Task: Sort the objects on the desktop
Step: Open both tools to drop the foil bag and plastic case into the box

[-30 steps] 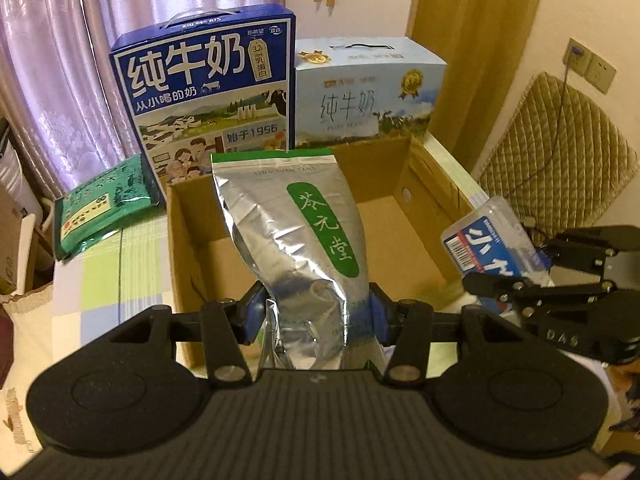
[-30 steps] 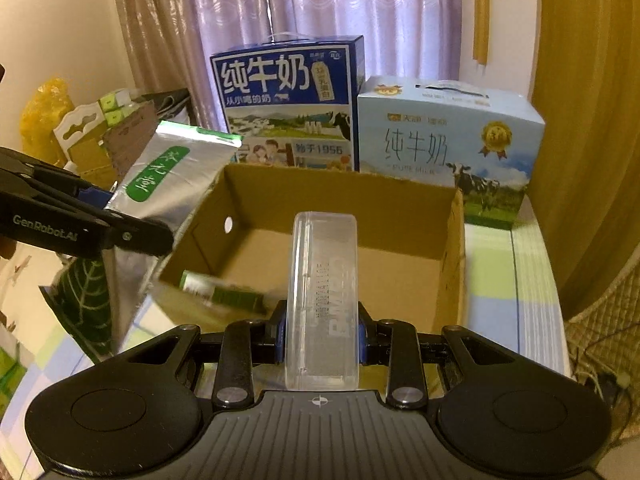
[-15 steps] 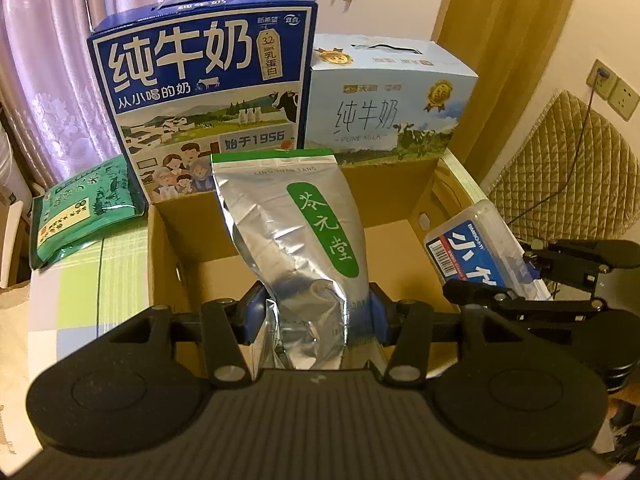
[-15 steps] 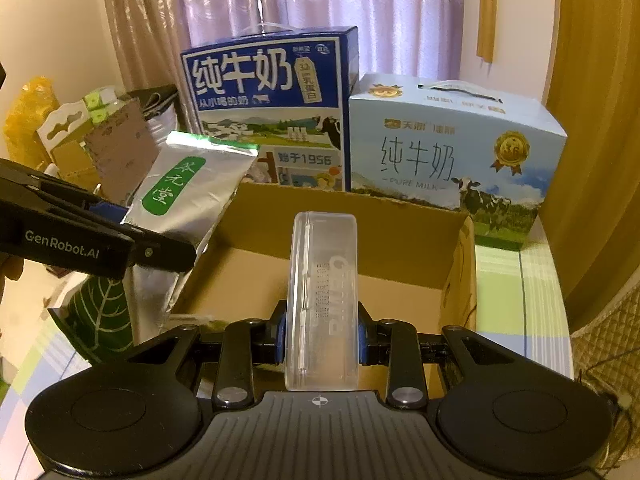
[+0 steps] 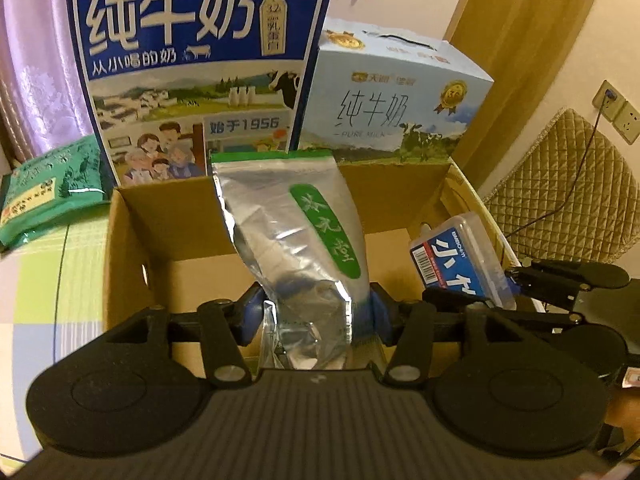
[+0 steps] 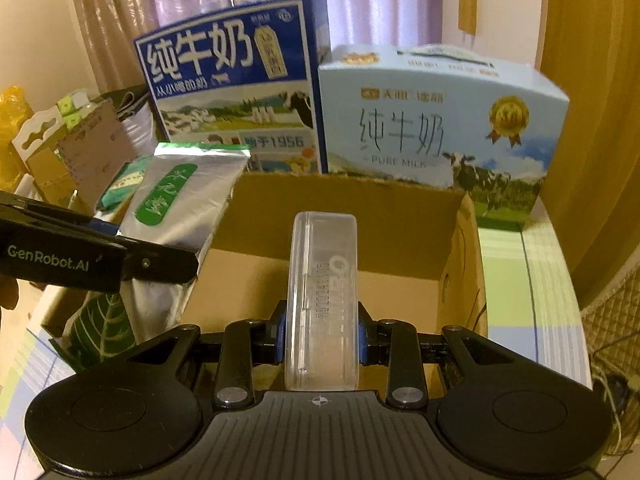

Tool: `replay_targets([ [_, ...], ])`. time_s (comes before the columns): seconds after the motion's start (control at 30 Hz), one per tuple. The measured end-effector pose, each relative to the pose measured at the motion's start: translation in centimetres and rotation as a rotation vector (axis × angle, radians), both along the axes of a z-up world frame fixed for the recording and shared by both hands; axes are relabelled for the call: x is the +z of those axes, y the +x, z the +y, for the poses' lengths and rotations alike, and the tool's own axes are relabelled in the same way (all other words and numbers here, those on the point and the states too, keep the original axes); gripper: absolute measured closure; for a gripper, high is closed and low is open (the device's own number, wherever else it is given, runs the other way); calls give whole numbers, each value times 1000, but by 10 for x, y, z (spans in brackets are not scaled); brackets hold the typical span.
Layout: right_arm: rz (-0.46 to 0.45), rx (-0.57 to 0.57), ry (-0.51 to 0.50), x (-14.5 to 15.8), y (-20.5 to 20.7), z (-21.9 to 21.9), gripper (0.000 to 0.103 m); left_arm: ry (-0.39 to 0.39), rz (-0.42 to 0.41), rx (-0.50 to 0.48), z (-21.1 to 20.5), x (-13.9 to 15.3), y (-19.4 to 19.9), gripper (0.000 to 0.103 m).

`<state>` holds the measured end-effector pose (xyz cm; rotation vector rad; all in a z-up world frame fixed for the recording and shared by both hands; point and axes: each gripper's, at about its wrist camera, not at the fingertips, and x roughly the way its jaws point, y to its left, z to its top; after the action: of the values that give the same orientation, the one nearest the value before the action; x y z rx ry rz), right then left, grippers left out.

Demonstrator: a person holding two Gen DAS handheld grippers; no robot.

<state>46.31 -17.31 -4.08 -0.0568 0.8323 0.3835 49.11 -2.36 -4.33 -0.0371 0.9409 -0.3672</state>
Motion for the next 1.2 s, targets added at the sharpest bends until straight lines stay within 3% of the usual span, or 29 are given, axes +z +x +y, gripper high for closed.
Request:
replay_targets([
  [0.07,6,-6,-2,-5,1,-2,75,-5,-17,14,2,-3,0,46],
  [0.43,23,-17,-1,-14,3,-3,75,11,-61,24,20,0,-14,45],
  [0.67,39,-43,53,-15,5,-7,73,5,-71,22,26,4,-26,45],
  [0.97,-29,-66,74,9,-28,-21,57,-11,-119,40,43,19,-64,45],
  [1.2,-99,-41,84,39,-93,-34,37,-24,-147,63,59,37,-120,41],
])
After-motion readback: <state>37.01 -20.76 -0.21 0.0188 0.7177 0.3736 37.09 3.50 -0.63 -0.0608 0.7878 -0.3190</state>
